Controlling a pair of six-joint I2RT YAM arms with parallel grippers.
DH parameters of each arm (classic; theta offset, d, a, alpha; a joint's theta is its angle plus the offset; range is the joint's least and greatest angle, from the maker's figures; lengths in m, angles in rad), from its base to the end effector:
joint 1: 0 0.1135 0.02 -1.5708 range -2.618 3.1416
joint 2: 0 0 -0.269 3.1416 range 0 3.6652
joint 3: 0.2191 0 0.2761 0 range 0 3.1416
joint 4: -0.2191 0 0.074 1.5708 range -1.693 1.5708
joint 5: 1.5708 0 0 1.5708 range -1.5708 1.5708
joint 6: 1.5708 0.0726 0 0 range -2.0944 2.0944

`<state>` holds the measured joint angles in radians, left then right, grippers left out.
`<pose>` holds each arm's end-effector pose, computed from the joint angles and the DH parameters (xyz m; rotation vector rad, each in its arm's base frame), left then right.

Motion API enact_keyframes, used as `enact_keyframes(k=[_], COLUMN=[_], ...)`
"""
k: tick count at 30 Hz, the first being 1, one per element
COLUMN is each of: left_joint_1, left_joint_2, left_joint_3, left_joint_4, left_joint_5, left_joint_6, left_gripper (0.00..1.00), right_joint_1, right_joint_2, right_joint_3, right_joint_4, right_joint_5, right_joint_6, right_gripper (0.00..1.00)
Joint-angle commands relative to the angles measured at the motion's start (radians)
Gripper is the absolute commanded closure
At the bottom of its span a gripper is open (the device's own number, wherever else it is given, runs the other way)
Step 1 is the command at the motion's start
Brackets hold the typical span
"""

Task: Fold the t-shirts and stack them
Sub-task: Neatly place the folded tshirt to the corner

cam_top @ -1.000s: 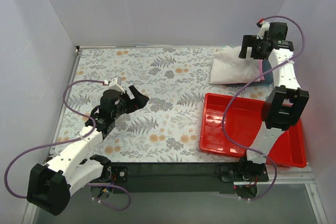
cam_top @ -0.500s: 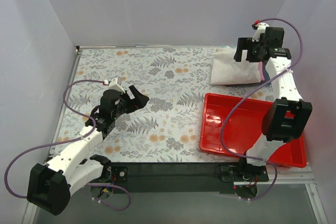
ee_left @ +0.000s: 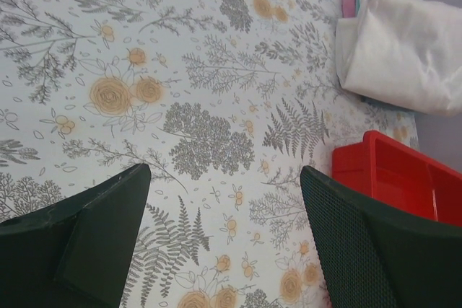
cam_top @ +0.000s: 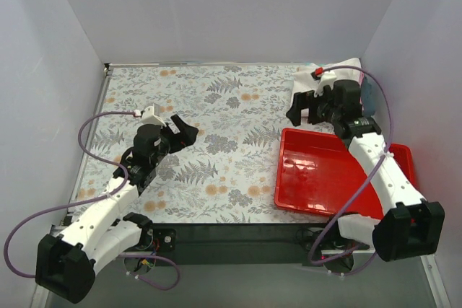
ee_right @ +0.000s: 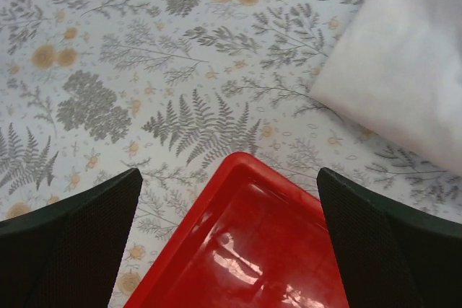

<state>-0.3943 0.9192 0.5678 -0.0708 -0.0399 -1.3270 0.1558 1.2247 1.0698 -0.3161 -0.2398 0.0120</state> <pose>0.2451 -0.0988 0.2309 -0.9947 1.9141 -1.0302 0.3264 0.0687 0.3187 -0.2967 2.0234 0.3496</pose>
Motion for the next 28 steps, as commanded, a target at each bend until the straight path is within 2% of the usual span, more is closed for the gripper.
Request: enact_keyframes(k=[1,7,11,28], left_joint_1=[0.006,0.005,0.005,-0.008], left_joint_2=[-0.071,-0.097,-0.105,-0.191], left_joint_3=[0.030,0.020,0.024,0.006], left_joint_4=[-0.006,-0.024,-0.046,-0.072], left_joint_5=[-0.098,-0.169,-0.213,-0.327], left_joint_6=[0.020,0.014,0.026,0.046], left_gripper=[0.22,0.22,0.22,0.25], right_joint_1=[0.076,0.133,0.139,0.137], right_joint_2=[-0.085,-0.220,-0.281,-0.326], right_joint_3=[-0.096,-0.258,-0.309,-0.343], right_joint_4=[0.121,0.201,0.215,0.226], right_joint_5=[-0.003,-0.001,-0.013,-0.036], right_joint_6=[0.052,0.074,0.066,0.046], right_gripper=[0.02,0.02,0.02,0.01])
